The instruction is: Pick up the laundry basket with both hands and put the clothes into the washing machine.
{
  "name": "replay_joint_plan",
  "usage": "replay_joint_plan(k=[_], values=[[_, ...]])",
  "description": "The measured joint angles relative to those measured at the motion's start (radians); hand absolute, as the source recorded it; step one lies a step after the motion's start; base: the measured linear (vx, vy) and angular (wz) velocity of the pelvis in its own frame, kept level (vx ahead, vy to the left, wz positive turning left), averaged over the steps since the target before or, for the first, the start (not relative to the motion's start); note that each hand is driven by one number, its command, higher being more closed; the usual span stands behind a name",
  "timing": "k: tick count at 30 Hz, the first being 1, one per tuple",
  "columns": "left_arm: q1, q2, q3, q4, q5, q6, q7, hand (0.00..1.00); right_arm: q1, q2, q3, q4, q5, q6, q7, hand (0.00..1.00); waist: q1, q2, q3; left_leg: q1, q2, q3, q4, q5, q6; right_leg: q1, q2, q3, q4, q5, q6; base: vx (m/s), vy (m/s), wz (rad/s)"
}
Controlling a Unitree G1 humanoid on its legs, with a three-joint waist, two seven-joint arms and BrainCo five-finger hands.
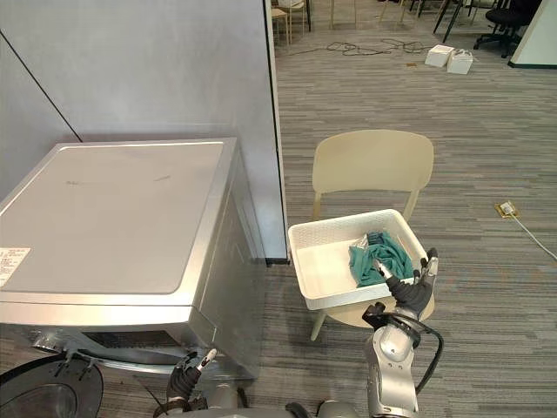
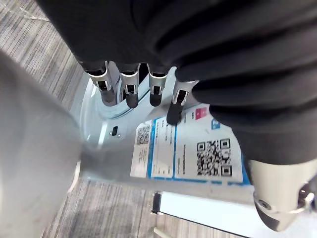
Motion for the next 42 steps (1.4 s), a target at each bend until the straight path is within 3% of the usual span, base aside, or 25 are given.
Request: replay_joint_plan(k=[1,3,7,12,14,22,27,32,33,36,37,39,41,42], values=[[-0.015,0.003,0.0,0.002,0.0,0.0,-0.001,0.0,0.001,0.007,-0.002,0.008,0.001,0.001,0.004,0.0,0.0,-0.007,0.003,0.005,-0.017,0.005,-0.041,0.006,-0.01,-0.011,-0.012,0.001,-0.006,0.003,0.011,-0.03,0.119,0.24],[-0.031,0.004,-0.005,-0.002,0.003,-0.002,-0.001,0.0,0.033,0.031,0.004,0.015,0.01,0.004,0.027,0.0,-0.001,-0.031,0.01,0.028,-0.064,0.02,-0.135,0.048,0.006,0.004,-0.04,0.003,-0.078,0.047,0.037,-0.04,0.135,0.08],[-0.026,0.009,-0.033,-0.001,0.003,-0.002,0.0,0.0,0.073,0.029,0.012,0.015,0.083,-0.007,0.061,0.0,-0.003,-0.033,0.009,0.045,-0.091,0.048,-0.177,0.062,0.023,0.05,-0.054,0.014,-0.191,0.114,0.061,0.04,0.113,-0.15],[-0.017,0.037,-0.041,0.018,-0.02,-0.001,-0.013,0.0,0.087,0.03,0.03,0.072,0.395,-0.05,0.152,0.0,-0.008,-0.035,0.004,0.072,-0.118,0.06,-0.215,0.073,0.039,0.08,-0.06,0.028,-0.259,0.145,0.075,0.03,0.042,-0.07],[-0.017,0.048,-0.057,0.026,-0.035,-0.001,-0.021,0.0,0.094,0.03,0.037,0.073,0.45,-0.052,0.158,0.0,-0.007,-0.034,0.002,0.085,-0.125,0.061,-0.238,0.084,0.039,0.082,-0.061,0.028,-0.273,0.151,0.076,0.0,0.0,0.0],[-0.017,0.059,-0.076,0.053,-0.047,-0.002,-0.022,0.0,0.093,0.03,0.051,0.112,0.455,-0.07,0.158,0.0,-0.011,-0.037,-0.031,0.134,-0.135,0.055,-0.34,0.143,0.029,0.097,-0.055,0.017,-0.291,0.159,0.07,-0.01,-0.018,0.02],[-0.019,0.063,-0.078,0.053,-0.056,-0.001,-0.02,0.0,0.087,0.03,0.037,0.111,0.393,-0.07,0.15,0.0,-0.021,-0.039,-0.033,0.141,-0.135,0.078,-0.352,0.149,0.028,0.077,-0.055,0.045,-0.276,0.165,0.07,-0.06,0.006,-0.12],[-0.021,0.07,-0.075,0.047,-0.074,0.008,-0.018,0.0,0.05,0.03,-0.001,0.081,0.318,-0.071,0.129,0.0,-0.026,-0.032,0.015,0.107,-0.078,0.171,-0.146,0.037,0.045,-0.076,-0.063,0.105,0.036,0.08,0.103,-0.11,0.018,-0.58],[-0.018,0.081,-0.075,0.045,-0.072,0.02,-0.018,0.0,0.051,0.029,-0.001,0.073,0.31,-0.072,0.128,0.0,-0.025,-0.043,0.02,0.118,-0.081,0.205,-0.127,0.017,0.046,-0.081,-0.095,0.068,0.046,0.033,0.065,-0.16,0.027,-0.6],[-0.025,0.087,-0.065,0.046,-0.066,0.046,-0.005,0.0,0.051,0.028,-0.005,0.069,0.289,-0.071,0.129,0.0,-0.033,-0.036,0.026,0.123,-0.053,0.23,-0.103,-0.008,0.034,-0.122,-0.146,0.028,0.134,0.026,0.059,-0.13,-0.032,-0.39],[-0.027,0.093,-0.063,0.045,-0.066,0.047,0.006,0.0,0.052,0.028,-0.007,0.069,0.283,-0.069,0.129,0.0,-0.035,-0.027,0.03,0.117,-0.039,0.235,-0.092,-0.014,0.017,-0.132,-0.163,0.021,0.146,0.026,0.059,-0.08,-0.084,-0.12],[-0.026,0.099,-0.045,0.043,-0.066,0.047,0.031,0.0,0.052,0.028,-0.01,0.067,0.282,-0.069,0.129,0.0,-0.03,-0.035,0.024,0.097,0.0,0.243,-0.052,-0.025,-0.016,-0.125,-0.194,-0.002,0.157,0.024,0.064,-0.04,-0.209,-0.12],[-0.02,0.1,-0.001,0.04,-0.066,0.047,0.054,0.0,0.051,0.028,0.008,0.068,0.282,-0.069,0.13,0.0,-0.02,-0.042,0.017,0.083,0.051,0.245,0.015,-0.042,-0.052,-0.102,-0.182,-0.005,0.148,0.001,0.101,0.07,-0.282,-0.23],[-0.008,0.092,0.023,0.04,-0.074,0.048,0.07,0.0,0.052,0.017,0.02,0.069,0.282,-0.065,0.133,0.0,-0.022,-0.006,0.011,0.067,0.119,0.235,0.055,-0.053,-0.077,-0.101,-0.128,-0.026,0.149,-0.016,0.082,0.12,-0.392,-0.3]])
